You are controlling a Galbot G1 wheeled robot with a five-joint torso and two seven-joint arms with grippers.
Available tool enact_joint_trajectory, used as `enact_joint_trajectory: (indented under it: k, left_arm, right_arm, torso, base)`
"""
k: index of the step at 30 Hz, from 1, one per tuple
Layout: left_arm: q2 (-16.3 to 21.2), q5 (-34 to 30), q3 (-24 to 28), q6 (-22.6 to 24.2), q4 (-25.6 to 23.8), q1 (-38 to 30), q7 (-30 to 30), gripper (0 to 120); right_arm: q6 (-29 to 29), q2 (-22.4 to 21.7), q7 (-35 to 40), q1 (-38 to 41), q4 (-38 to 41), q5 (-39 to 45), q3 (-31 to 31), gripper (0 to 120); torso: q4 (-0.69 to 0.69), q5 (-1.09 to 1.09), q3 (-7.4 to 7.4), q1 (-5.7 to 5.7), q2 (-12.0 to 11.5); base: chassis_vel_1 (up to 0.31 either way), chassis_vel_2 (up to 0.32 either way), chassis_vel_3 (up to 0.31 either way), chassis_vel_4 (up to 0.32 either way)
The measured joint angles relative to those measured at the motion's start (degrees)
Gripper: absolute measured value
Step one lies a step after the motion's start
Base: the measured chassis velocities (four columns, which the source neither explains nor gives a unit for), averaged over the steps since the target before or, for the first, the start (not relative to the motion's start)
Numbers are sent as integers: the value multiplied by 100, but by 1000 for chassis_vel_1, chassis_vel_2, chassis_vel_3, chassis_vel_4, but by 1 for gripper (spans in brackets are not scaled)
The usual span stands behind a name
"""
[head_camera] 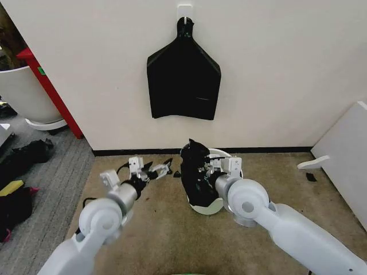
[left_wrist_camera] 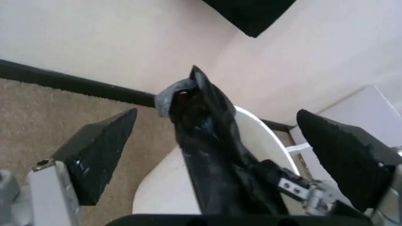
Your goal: Place the garbage bag over the trash bin.
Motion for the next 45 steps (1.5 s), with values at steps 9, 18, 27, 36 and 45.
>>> enact_joint_trajectory:
  k: [9, 18, 27, 36, 45]
  left_arm:
    - [-65, 350, 696, 630, 136, -401, -890, 100]
    - [-182, 588, 1234, 916, 429, -843, -1315, 100]
    - [-291, 587, 1558, 989, 790, -1245, -1368, 100]
    - [-509, 645, 1816, 1028, 1105, -1529, -1388, 100]
    - [-670, 881, 1899, 1033, 1436, -1649, -1345, 100]
  right_arm:
    - [17, 14, 47, 33, -12, 76, -9, 0]
    - [36, -25, 72, 12, 26, 139, -1, 0]
    - [65, -77, 88, -41, 131, 158, 34, 0]
    - [84, -90, 97, -76, 212, 185, 84, 0]
    - [91, -198, 91, -145, 309, 242, 239, 0]
  torso:
    - [1, 0, 0, 0, 0]
    - [0, 0, 0, 0, 0]
    - [0, 0, 0, 0, 0]
    - [0, 0, 0, 0, 0]
    - [0, 0, 0, 0, 0]
  base:
    - [0, 0, 0, 0]
    - [0, 0, 0, 0]
    - [0, 0, 0, 0]
    - [0, 0, 0, 0]
    - [0, 0, 0, 0]
